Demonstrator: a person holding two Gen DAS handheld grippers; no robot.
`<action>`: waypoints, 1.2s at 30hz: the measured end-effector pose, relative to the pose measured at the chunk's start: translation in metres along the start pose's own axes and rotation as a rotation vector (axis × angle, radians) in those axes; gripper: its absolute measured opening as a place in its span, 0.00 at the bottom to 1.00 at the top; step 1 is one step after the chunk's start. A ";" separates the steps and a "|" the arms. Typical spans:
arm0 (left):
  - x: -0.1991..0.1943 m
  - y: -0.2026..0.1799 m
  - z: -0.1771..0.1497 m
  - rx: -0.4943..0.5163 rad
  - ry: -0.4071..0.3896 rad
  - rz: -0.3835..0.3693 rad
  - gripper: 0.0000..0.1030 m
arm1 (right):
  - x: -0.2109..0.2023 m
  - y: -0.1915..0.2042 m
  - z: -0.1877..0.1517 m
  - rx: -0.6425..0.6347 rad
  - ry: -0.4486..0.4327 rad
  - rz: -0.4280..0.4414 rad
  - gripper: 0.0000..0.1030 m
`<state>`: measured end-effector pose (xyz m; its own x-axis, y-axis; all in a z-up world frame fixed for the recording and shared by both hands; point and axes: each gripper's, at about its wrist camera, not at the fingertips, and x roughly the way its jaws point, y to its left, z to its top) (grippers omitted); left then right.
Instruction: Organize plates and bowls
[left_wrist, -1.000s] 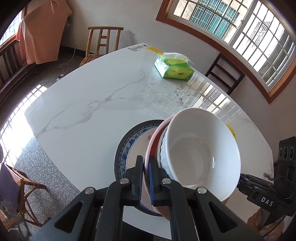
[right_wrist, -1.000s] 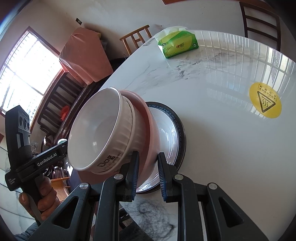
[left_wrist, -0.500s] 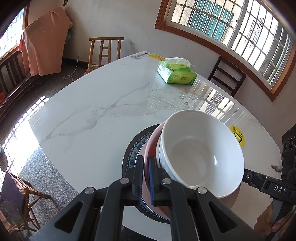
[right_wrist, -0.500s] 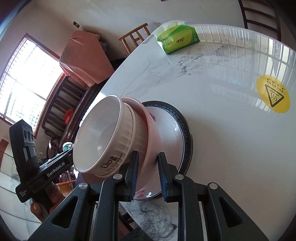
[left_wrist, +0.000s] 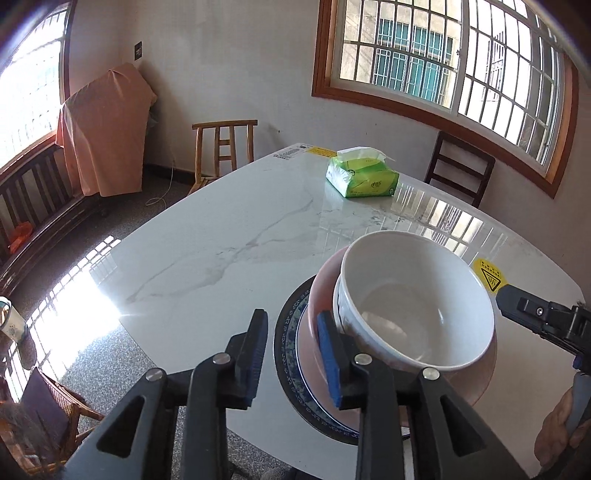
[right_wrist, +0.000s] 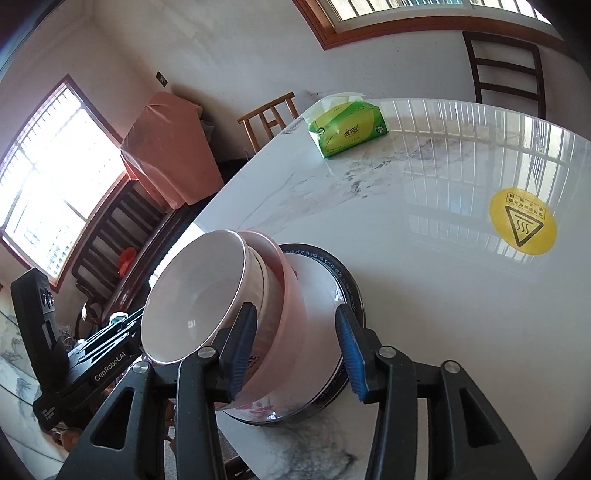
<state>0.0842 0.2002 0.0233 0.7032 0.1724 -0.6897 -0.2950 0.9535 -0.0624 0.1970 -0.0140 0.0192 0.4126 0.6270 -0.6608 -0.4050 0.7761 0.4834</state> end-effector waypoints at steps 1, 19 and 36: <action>-0.004 -0.001 -0.003 0.008 -0.015 0.006 0.30 | -0.005 0.000 -0.002 0.011 -0.026 0.008 0.49; -0.087 -0.032 -0.066 0.088 -0.196 0.029 0.30 | -0.091 0.057 -0.099 -0.164 -0.479 -0.134 0.90; -0.149 -0.059 -0.080 0.123 -0.333 -0.030 0.77 | -0.134 0.052 -0.137 -0.187 -0.588 -0.155 0.98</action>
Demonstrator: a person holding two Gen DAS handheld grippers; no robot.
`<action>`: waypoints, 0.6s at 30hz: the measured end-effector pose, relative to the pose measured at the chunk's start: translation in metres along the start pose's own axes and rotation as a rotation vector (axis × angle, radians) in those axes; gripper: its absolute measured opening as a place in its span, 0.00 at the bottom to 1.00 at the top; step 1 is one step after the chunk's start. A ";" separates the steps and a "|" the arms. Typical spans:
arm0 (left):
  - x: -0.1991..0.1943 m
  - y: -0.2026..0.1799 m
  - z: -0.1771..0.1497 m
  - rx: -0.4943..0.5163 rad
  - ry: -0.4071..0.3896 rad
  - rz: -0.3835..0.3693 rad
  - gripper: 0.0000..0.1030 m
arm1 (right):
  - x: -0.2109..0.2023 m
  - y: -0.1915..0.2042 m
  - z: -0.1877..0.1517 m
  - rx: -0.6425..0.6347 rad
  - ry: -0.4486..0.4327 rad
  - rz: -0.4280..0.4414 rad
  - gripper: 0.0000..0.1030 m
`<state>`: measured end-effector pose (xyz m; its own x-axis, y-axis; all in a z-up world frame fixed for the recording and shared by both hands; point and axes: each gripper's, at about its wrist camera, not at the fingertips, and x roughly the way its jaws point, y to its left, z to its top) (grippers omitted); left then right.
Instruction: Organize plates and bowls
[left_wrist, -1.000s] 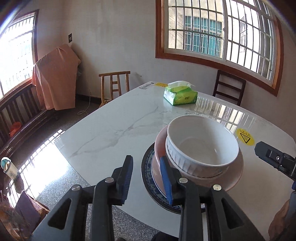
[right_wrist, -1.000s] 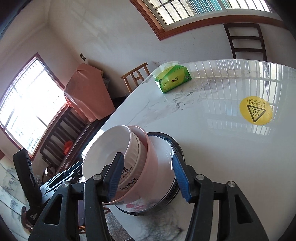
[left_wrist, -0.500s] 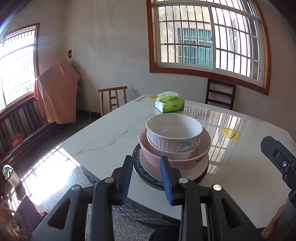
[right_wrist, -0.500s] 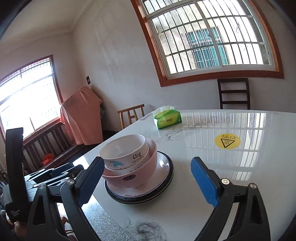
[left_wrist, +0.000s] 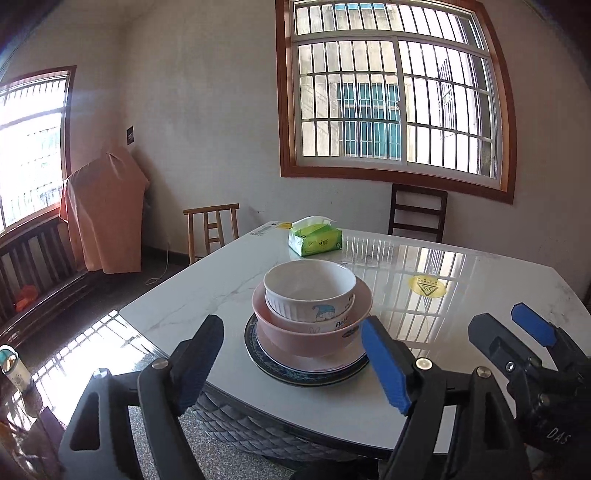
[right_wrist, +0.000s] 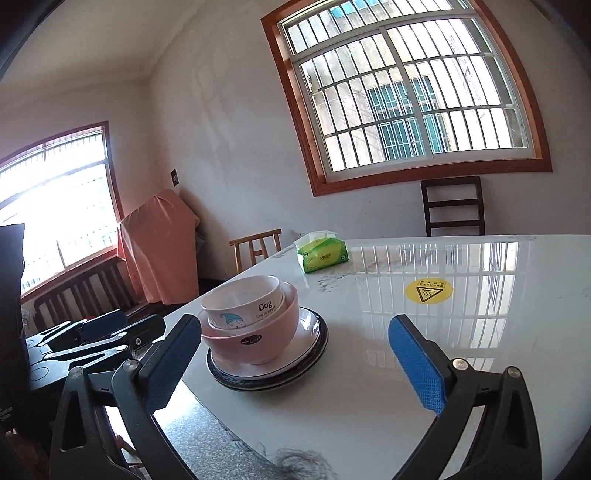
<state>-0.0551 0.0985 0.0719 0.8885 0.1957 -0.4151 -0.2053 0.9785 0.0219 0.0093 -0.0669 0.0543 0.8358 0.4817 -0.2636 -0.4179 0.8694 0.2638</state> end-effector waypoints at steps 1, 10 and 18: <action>-0.002 0.000 0.001 -0.004 -0.003 -0.001 0.77 | -0.001 0.000 0.000 0.001 0.001 0.004 0.98; -0.005 -0.001 0.000 -0.006 -0.005 0.001 0.77 | -0.008 0.003 -0.002 -0.012 -0.014 0.011 0.99; -0.008 0.003 -0.002 -0.023 0.004 -0.004 0.77 | -0.008 0.006 -0.004 -0.023 -0.004 0.014 1.00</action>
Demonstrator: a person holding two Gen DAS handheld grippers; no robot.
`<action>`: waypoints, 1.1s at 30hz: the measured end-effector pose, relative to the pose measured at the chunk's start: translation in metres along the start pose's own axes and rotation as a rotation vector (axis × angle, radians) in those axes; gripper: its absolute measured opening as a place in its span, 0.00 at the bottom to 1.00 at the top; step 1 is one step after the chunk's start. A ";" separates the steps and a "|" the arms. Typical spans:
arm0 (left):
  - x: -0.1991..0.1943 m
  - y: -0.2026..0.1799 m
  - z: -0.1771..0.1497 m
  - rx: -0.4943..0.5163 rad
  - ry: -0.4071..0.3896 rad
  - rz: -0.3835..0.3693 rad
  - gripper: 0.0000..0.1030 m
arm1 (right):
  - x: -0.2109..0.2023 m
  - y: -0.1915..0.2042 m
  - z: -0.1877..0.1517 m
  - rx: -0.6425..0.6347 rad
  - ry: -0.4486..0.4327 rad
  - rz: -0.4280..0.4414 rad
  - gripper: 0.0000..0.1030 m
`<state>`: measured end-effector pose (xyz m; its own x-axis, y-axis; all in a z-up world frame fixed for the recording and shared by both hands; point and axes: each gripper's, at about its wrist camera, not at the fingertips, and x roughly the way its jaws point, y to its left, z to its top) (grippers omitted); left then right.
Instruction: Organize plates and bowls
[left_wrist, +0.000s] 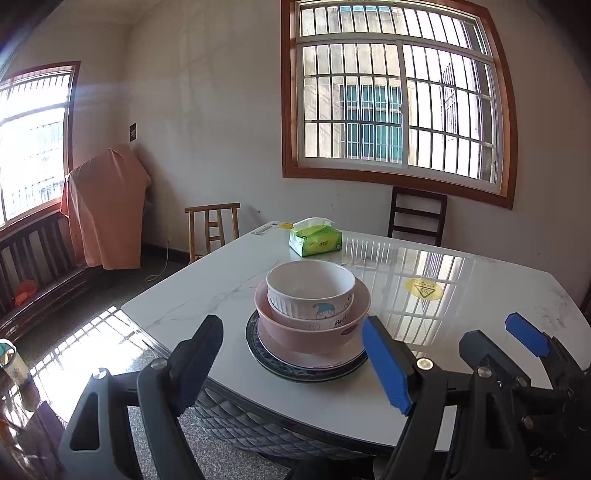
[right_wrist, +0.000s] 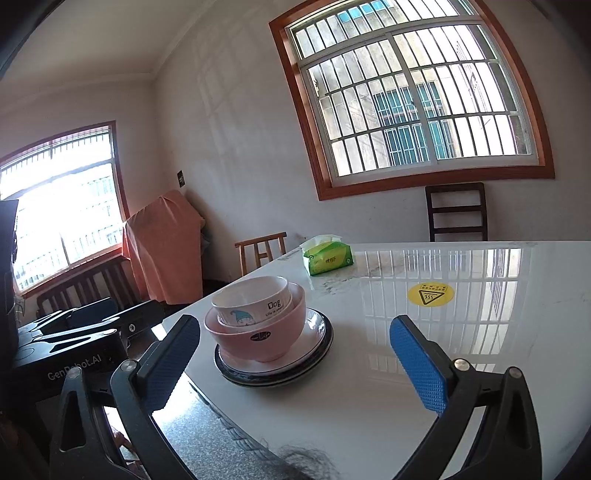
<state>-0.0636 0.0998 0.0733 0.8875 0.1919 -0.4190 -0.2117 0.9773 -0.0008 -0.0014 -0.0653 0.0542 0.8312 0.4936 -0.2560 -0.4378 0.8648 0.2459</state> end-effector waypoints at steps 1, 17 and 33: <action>0.000 0.000 0.000 -0.001 0.004 -0.004 0.77 | 0.000 0.000 -0.001 0.001 0.001 0.003 1.00; 0.004 0.004 -0.007 -0.021 0.048 -0.007 0.82 | 0.002 0.001 -0.007 -0.006 0.040 0.016 1.00; 0.022 -0.008 -0.023 0.021 0.116 0.057 0.90 | -0.001 -0.016 -0.016 0.028 0.088 0.008 1.00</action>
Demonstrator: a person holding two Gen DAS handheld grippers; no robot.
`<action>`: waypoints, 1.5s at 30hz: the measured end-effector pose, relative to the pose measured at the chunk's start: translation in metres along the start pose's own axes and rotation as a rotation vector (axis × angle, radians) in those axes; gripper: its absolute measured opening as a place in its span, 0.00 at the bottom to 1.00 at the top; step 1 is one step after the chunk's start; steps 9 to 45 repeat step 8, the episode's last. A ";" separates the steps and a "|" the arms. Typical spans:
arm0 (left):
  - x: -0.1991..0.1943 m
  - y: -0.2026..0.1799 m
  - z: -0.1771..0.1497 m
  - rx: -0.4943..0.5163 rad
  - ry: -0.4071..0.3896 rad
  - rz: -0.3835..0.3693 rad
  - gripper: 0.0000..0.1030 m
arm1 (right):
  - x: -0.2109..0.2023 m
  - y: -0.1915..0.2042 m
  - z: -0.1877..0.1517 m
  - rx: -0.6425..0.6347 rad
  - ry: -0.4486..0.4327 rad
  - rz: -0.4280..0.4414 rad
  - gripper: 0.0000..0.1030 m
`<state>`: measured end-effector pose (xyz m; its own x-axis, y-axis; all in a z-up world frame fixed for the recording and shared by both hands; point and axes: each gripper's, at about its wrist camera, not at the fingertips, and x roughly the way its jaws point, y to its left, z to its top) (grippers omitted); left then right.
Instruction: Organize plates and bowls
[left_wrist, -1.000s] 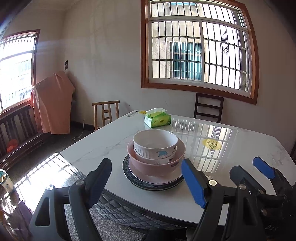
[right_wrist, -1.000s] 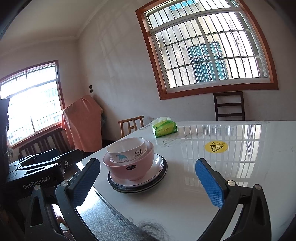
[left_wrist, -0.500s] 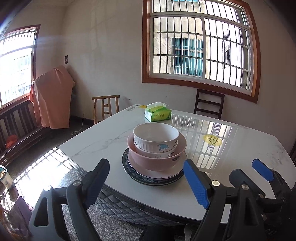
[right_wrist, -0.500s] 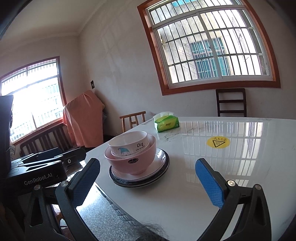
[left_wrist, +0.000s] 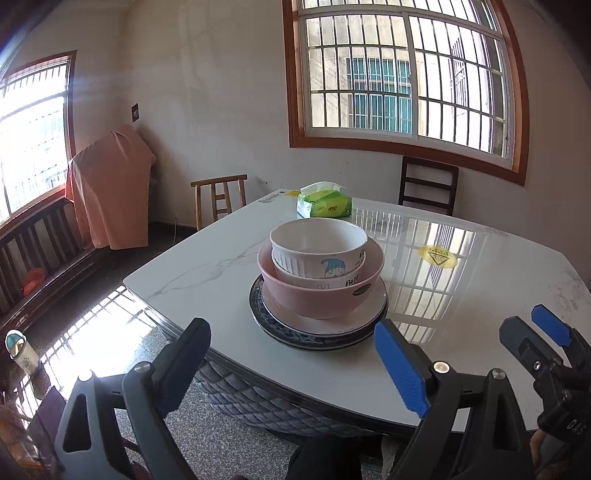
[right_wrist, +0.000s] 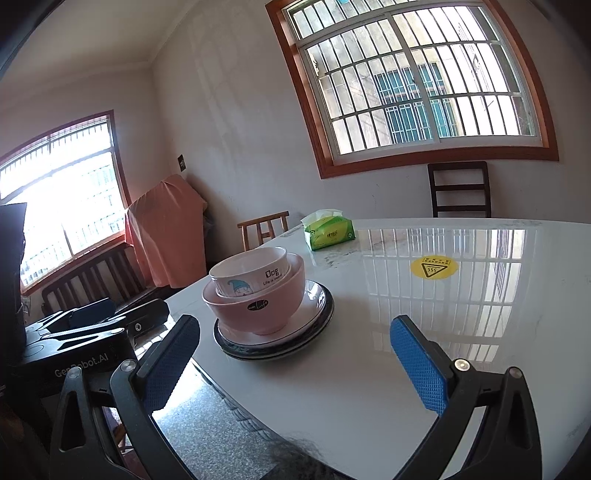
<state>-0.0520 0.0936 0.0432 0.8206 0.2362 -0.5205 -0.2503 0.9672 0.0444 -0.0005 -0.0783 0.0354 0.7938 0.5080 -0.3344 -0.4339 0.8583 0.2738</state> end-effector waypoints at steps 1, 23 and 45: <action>0.001 -0.001 -0.001 0.004 0.001 0.005 0.90 | -0.001 -0.005 0.000 0.005 0.003 -0.011 1.00; 0.006 -0.007 -0.001 0.004 0.025 0.008 0.90 | -0.007 -0.076 0.003 0.042 0.057 -0.203 1.00; 0.006 -0.007 -0.001 0.004 0.025 0.008 0.90 | -0.007 -0.076 0.003 0.042 0.057 -0.203 1.00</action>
